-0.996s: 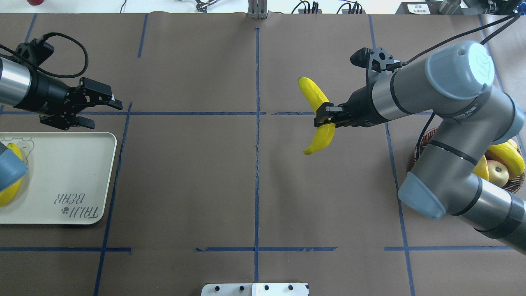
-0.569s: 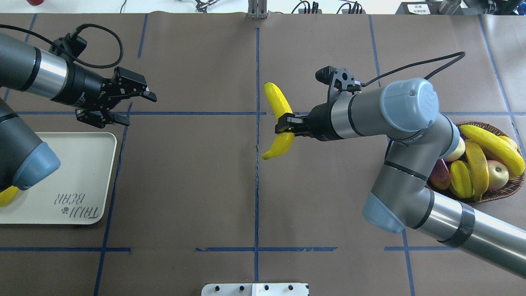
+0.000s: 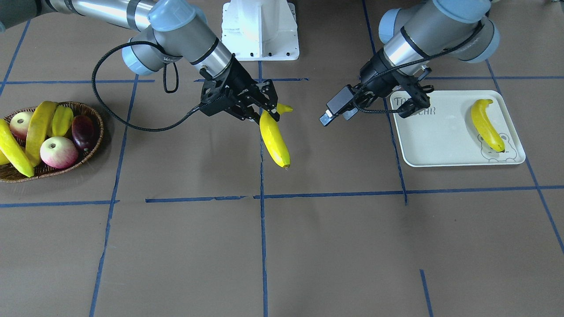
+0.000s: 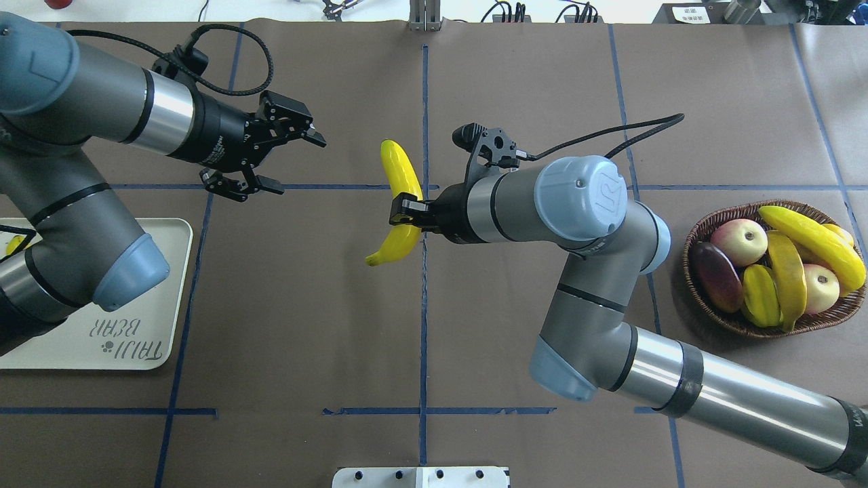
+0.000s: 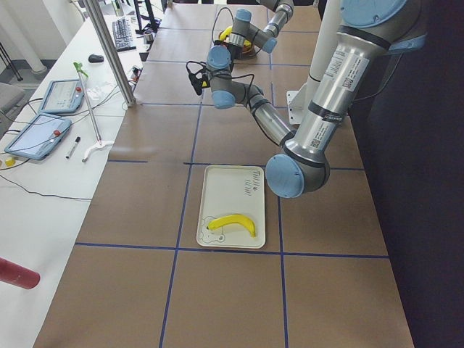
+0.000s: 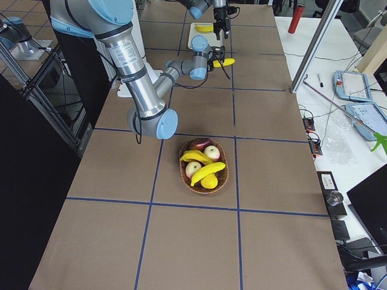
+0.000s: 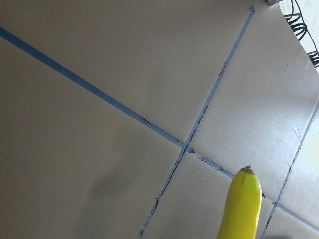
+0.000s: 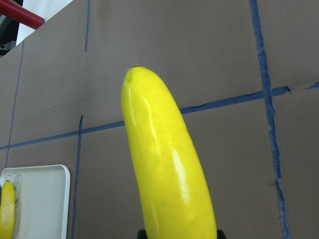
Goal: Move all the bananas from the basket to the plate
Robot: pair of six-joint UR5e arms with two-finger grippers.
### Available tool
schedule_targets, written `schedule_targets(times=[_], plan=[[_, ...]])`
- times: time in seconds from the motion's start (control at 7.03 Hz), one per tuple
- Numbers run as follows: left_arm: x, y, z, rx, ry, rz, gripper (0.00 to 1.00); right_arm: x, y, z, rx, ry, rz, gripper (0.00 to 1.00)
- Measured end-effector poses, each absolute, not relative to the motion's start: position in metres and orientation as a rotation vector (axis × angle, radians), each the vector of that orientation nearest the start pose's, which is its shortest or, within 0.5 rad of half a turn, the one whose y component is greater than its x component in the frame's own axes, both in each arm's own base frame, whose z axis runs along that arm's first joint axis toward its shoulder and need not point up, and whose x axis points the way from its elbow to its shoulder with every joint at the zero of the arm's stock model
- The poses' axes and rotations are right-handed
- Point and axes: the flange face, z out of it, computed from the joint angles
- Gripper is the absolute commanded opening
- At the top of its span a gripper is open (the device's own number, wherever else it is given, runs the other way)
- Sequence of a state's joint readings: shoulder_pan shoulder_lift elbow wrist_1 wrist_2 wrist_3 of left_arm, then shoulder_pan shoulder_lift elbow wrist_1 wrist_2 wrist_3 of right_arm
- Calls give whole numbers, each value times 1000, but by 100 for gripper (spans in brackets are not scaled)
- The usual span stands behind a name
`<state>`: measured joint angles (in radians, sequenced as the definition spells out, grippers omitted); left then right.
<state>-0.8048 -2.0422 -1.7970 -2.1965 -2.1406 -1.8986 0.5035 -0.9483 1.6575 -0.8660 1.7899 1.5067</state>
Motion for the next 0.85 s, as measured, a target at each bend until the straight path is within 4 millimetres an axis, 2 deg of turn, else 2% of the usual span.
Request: schedule_targets(times=[0.28, 0.85], plan=[[393, -490, 202, -164, 1365, -609, 100, -533, -402, 155, 220, -1424, 209, 5], [423, -478, 204, -181, 1347, -590, 100, -538, -397, 144, 218, -1439, 205, 5]])
